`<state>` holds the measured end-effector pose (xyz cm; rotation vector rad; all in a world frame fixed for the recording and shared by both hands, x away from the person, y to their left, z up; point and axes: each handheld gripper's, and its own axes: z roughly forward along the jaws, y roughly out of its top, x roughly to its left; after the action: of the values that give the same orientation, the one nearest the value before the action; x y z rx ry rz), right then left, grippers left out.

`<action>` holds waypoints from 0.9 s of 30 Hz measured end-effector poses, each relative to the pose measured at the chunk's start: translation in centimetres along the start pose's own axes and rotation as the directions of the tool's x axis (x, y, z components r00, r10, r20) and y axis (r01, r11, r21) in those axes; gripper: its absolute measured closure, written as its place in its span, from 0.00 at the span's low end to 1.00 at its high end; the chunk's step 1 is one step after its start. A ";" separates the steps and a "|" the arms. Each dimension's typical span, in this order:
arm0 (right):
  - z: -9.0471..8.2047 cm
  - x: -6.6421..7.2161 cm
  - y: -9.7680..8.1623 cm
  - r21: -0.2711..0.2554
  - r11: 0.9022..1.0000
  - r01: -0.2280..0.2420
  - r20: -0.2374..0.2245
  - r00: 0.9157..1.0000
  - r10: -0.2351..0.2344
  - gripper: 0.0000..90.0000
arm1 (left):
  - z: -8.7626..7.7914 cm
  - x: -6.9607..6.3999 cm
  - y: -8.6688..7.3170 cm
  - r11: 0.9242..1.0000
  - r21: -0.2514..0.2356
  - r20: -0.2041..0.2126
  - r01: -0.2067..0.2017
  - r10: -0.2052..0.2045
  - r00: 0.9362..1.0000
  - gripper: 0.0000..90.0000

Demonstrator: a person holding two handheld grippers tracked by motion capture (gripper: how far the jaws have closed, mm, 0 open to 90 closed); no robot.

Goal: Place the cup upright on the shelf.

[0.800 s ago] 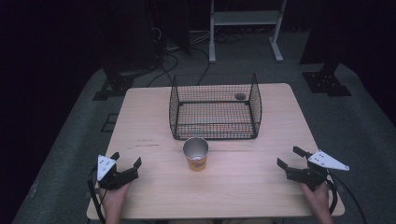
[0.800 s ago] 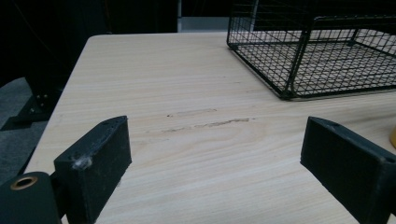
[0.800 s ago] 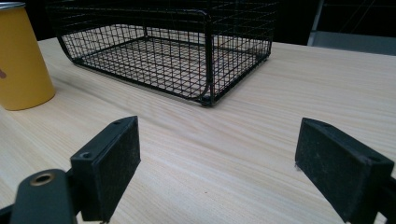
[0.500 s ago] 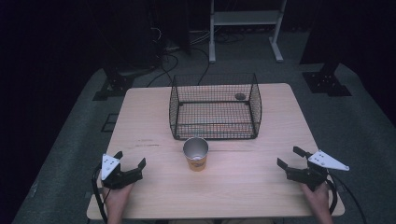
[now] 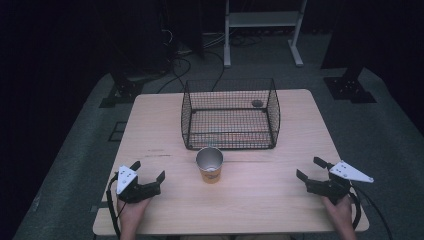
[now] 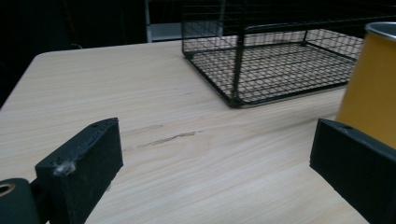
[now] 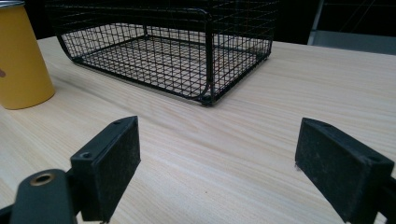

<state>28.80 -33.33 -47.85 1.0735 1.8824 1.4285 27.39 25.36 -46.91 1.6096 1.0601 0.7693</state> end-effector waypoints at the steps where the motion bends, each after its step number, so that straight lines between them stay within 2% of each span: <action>1: 0.0 0.0 0.0 0.000 1.000 0.000 0.000 1.000 0.000 0.14 | 0.1 -0.2 0.0 1.000 0.000 0.006 -0.003 0.003 1.000 0.02; 16: 0.0 0.0 0.0 0.001 1.000 -0.002 -0.003 1.000 0.002 0.14 | 0.5 -2.2 0.5 0.999 -0.018 0.074 -0.036 0.037 0.997 0.02; 19: 0.0 0.0 0.0 0.001 1.000 -0.001 -0.004 1.000 0.001 0.14 | 0.8 -2.9 0.5 0.998 -0.009 0.098 -0.058 0.059 0.993 0.02; 25: 0.0 0.0 0.0 0.000 1.000 -0.002 -0.006 1.000 0.002 0.14 | 1.0 -3.8 0.6 0.997 -0.015 0.130 -0.070 0.071 0.989 0.02; 27: 0.0 0.0 0.0 -0.001 1.000 -0.001 -0.007 1.000 0.001 0.14 | 1.1 -4.4 0.7 0.997 -0.015 0.149 -0.082 0.083 0.985 0.02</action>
<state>28.81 -33.36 -47.85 1.0704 1.8867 1.4351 26.72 20.86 -46.48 1.6843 0.8868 0.6952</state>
